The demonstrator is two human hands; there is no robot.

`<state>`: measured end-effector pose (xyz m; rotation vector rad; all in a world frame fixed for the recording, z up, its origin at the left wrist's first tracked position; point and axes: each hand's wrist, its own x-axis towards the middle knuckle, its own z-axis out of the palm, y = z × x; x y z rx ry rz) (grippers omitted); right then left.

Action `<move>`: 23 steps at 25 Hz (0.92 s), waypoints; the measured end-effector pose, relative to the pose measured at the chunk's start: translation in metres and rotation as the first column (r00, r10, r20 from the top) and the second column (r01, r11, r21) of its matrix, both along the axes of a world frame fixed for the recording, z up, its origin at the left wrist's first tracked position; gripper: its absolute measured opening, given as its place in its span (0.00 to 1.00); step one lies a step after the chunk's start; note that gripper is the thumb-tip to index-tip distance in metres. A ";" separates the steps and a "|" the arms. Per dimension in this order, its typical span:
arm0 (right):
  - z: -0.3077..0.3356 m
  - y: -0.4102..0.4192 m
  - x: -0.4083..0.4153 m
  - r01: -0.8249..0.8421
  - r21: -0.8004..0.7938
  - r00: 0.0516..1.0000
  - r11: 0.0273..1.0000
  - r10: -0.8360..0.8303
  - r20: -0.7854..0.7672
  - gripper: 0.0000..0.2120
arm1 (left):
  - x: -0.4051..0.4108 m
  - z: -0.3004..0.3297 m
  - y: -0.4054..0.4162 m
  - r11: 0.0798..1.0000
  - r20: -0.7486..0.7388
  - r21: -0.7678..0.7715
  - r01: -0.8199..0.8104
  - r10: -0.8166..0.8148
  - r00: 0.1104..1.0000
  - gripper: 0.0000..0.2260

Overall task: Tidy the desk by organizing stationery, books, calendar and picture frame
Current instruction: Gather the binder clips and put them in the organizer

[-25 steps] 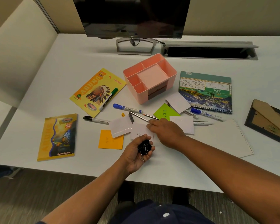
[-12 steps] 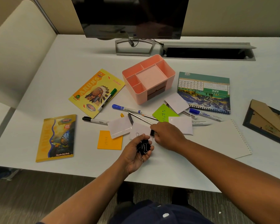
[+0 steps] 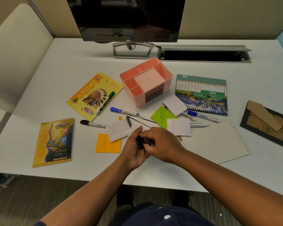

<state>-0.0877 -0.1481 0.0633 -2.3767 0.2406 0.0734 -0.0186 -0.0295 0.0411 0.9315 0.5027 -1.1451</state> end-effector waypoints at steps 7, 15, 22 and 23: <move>-0.002 0.011 0.004 0.620 0.782 0.657 0.065 -0.587 -0.473 0.11 | -0.009 0.022 -0.029 0.990 0.324 0.120 -0.072 0.030 0.946 0.18; -0.002 -0.004 0.025 0.314 0.812 0.737 -0.492 -0.413 -0.535 0.17 | -0.028 0.024 -0.062 0.907 0.864 0.394 -0.146 -0.312 0.396 0.12; 0.005 -0.030 0.023 0.369 0.802 0.740 -0.470 -0.373 -0.559 0.21 | -0.021 0.030 -0.070 0.767 0.755 0.636 -0.087 -0.642 -0.136 0.28; 0.006 -0.035 0.023 0.389 0.814 0.729 -0.432 -0.396 -0.559 0.22 | -0.017 0.027 -0.071 0.721 0.691 0.688 -0.086 -0.686 -0.228 0.30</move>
